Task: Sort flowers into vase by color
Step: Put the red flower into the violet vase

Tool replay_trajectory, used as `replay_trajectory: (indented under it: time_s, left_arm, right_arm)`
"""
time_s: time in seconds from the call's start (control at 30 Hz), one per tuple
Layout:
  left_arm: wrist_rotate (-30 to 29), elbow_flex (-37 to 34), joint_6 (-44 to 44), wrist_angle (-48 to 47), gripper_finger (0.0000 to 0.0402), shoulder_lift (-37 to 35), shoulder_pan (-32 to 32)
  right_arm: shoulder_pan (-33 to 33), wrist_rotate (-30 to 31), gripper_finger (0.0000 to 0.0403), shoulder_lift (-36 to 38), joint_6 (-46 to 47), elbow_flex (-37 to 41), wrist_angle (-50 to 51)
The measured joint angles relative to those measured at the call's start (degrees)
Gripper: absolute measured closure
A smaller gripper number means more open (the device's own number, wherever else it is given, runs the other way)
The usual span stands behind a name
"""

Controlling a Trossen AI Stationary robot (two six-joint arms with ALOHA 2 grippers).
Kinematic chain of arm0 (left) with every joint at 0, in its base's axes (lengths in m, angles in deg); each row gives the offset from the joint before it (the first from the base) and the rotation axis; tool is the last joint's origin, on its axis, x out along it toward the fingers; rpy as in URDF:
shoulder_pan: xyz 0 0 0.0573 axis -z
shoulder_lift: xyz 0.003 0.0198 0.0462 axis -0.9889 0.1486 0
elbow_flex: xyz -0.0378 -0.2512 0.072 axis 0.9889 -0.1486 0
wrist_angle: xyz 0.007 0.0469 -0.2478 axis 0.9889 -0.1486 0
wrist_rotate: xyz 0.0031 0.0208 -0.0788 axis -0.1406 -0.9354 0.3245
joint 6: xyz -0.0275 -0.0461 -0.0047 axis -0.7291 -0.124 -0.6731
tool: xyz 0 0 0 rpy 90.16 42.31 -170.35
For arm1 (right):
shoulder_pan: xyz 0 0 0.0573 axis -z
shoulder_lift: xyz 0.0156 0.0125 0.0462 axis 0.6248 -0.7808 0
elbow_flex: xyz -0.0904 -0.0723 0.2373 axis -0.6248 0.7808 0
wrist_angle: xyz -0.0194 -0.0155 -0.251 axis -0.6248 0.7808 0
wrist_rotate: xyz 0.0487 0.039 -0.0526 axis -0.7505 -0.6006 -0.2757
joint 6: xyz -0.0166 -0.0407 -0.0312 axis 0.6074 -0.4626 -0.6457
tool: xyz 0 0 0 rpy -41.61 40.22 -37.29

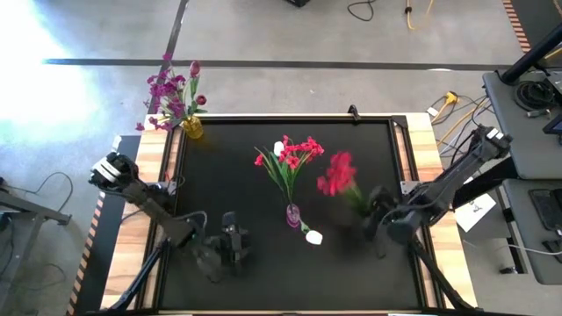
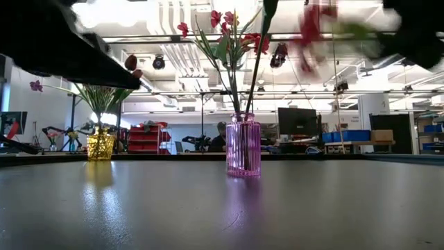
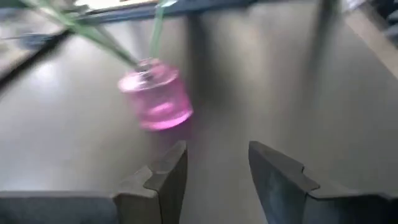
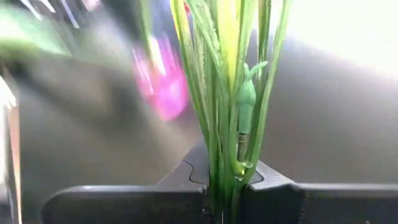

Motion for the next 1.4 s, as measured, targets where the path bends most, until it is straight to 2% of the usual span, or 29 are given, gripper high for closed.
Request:
replay_trajectory:
  time_s: [0.07, 0.13, 0.17, 0.23, 0.3, 0.37, 0.47, 0.53, 0.6, 0.73, 0.83, 1.13, 1.4]
  left_arm:
    - [5.85, -4.50, 3.99, 13.96, 0.0247, 0.00, -2.63]
    - [11.47, -8.35, 6.44, 25.91, 0.0250, 0.05, -5.51]
    - [13.91, -9.91, 7.54, 31.33, 0.0251, 0.38, -6.80]
    - [18.10, -12.26, 9.57, 40.67, 0.0253, 1.32, -9.01]
    - [22.28, -13.29, 11.20, 47.47, 0.0254, 2.49, -10.96]
    - [25.11, -13.74, 11.95, 50.84, 0.0256, 3.64, -12.30]
    - [26.63, -13.37, 12.39, 51.63, 0.0256, 4.57, -13.10]
    - [26.74, -13.10, 12.95, 51.71, 0.0256, 4.92, -13.26]
    - [26.75, -13.11, 13.76, 51.37, 0.0256, 4.96, -13.35]
    - [26.70, -14.00, 13.49, 51.19, 0.0256, 4.19, -13.72]
    - [26.77, -15.87, 10.70, 50.27, 0.0256, 2.79, -13.68]
    - [26.76, -24.16, 2.99, 49.99, 0.0256, -1.49, -12.96]
    - [26.22, -23.58, 4.23, 50.66, 0.0256, -2.53, -13.09]
  right_arm:
    - [0.91, 9.43, 0.0393, 3.52, -11.07, 0.54, -8.53]
    - [2.08, 13.42, 0.0393, 5.92, -25.79, 1.90, -22.58]
    - [3.01, 13.45, 0.0394, 6.49, -33.92, 2.90, -31.20]
    - [4.86, 11.32, 0.0394, 6.35, -49.92, 5.84, -50.99]
    - [6.74, 5.39, 0.0394, 4.18, -65.05, 9.54, -72.51]
    - [8.50, -1.30, 0.0394, 0.34, -76.22, 13.31, -93.42]
    - [11.49, -4.88, 0.0394, -7.59, -83.98, 17.14, -116.68]
    - [14.23, -6.81, 0.0394, -13.53, -84.46, 18.25, -125.47]
    - [17.68, -9.67, 0.0394, -19.73, -82.16, 17.86, -130.04]
    - [24.38, -12.64, 0.0394, -29.54, -79.37, 11.50, -130.06]
    - [27.35, -15.11, 0.0394, -33.69, -80.36, 7.03, -129.50]
    - [29.35, -16.99, 0.0394, -36.16, -76.88, 4.82, -128.46]
    - [29.53, -17.94, 0.0394, -41.55, -75.33, 2.09, -129.47]
